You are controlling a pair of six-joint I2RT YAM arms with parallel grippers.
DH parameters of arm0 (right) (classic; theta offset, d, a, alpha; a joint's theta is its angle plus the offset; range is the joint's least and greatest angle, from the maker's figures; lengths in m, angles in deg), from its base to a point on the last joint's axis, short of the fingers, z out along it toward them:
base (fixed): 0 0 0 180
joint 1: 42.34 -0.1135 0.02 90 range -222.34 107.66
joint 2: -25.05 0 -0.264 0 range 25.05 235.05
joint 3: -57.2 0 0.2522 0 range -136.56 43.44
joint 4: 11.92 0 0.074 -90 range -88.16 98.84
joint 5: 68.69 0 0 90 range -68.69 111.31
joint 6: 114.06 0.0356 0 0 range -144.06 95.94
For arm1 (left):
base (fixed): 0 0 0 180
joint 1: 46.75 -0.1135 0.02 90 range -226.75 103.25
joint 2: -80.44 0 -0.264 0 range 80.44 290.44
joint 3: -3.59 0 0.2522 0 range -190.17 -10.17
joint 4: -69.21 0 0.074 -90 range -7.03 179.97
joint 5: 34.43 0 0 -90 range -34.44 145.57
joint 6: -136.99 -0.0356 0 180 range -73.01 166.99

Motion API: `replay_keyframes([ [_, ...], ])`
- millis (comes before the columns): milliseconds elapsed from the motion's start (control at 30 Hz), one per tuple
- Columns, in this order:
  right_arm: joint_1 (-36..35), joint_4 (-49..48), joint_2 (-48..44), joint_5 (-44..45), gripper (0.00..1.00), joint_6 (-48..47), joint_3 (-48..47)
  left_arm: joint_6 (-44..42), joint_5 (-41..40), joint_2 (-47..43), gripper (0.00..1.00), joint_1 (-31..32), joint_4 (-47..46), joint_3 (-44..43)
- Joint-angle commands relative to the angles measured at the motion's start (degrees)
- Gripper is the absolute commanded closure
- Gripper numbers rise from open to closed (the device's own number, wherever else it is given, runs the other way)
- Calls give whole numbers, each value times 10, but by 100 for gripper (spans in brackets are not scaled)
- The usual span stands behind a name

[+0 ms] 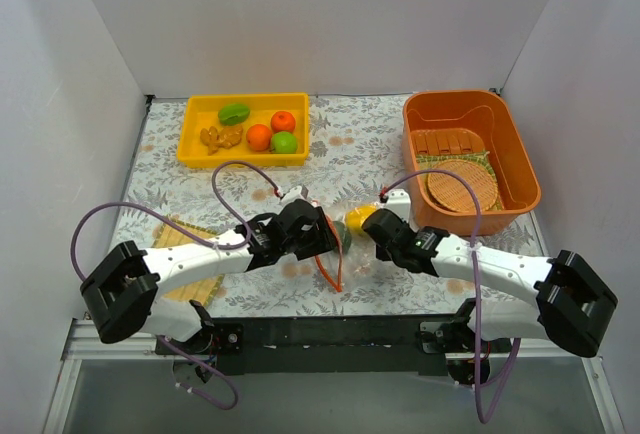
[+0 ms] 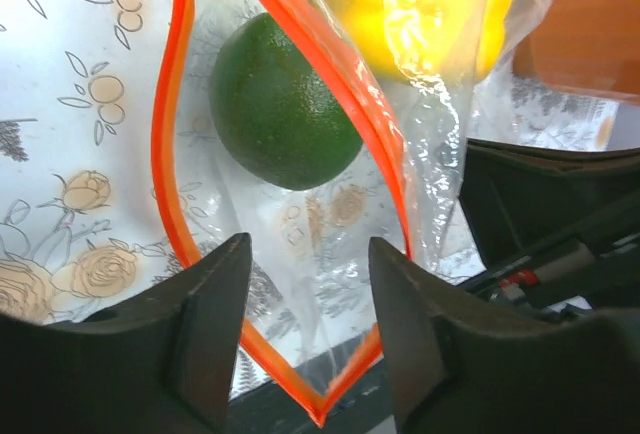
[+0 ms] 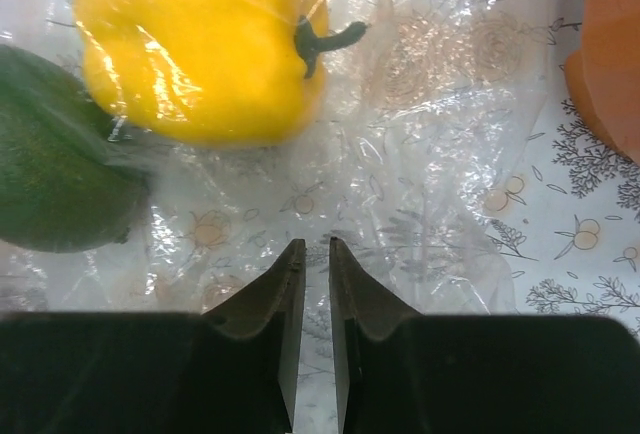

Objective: Open the zip-top bag and remove the fake food

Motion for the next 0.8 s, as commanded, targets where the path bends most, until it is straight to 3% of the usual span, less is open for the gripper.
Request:
replay_keyframes([
  [0, -7, -10, -18, -18, 75, -12, -41, -7, -27, 24, 47, 2, 5, -16],
  [200, -28, 14, -26, -36, 60, -18, -91, 4, -70, 80, 40, 0, -1, -59],
  [500, -3, -20, -16, -10, 62, -42, -130, 1, -93, 119, 38, -11, -18, -90],
  [767, 85, -102, 74, -94, 64, -78, -142, 4, -92, 137, 40, -13, -53, -84],
])
